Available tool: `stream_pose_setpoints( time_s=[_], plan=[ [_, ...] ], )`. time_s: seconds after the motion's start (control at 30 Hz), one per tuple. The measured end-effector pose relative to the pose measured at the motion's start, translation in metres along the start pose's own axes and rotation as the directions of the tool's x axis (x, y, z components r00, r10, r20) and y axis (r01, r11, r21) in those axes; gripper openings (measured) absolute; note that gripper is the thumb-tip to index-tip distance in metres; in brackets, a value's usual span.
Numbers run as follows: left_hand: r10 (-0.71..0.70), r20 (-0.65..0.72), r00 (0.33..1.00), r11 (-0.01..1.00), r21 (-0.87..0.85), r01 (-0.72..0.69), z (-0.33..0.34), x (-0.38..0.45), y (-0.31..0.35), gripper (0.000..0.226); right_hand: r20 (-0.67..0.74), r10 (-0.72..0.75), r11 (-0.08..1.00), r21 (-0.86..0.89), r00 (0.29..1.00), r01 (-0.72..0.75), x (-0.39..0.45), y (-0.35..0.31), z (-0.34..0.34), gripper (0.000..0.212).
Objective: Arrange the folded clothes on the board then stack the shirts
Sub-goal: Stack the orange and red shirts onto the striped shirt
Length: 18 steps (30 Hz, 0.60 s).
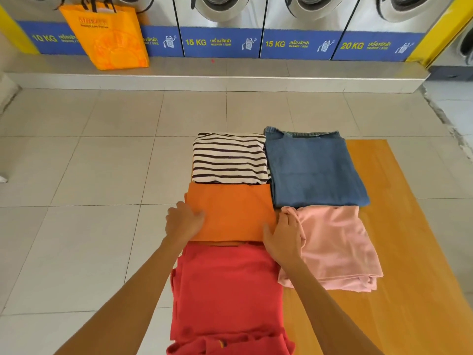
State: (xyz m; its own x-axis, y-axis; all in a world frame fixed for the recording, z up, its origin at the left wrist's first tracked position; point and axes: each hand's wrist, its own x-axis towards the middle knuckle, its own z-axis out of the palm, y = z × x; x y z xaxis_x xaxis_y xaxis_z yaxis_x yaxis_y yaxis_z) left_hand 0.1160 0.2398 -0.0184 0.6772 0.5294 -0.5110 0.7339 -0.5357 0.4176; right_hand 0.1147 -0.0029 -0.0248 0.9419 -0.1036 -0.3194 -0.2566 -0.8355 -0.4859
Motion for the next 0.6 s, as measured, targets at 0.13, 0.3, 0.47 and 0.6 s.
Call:
stream_pose_setpoints(
  time_s=[0.13,0.3,0.47,0.6],
  plan=[
    [-0.015,0.123,0.992,0.987,-0.156,0.035,0.009,-0.005,0.007,0.084,0.048,0.089,0.994,0.058,0.995,-0.092,0.01,-0.009,0.006,0.072],
    [-0.028,0.18,0.983,0.954,-0.288,0.08,0.01,-0.013,0.009,0.082,0.302,0.197,0.918,0.277,0.933,-0.284,0.03,-0.026,0.002,0.073],
    [0.062,0.207,0.976,0.938,-0.346,0.014,-0.012,-0.013,-0.001,0.08,0.202,0.096,0.933,0.323,0.975,-0.158,0.036,-0.03,-0.006,0.035],
    [0.147,0.196,0.97,0.909,-0.414,-0.053,-0.033,-0.017,-0.003,0.075,0.17,-0.056,0.917,0.399,0.984,-0.017,0.032,-0.029,-0.024,0.019]
  ],
)
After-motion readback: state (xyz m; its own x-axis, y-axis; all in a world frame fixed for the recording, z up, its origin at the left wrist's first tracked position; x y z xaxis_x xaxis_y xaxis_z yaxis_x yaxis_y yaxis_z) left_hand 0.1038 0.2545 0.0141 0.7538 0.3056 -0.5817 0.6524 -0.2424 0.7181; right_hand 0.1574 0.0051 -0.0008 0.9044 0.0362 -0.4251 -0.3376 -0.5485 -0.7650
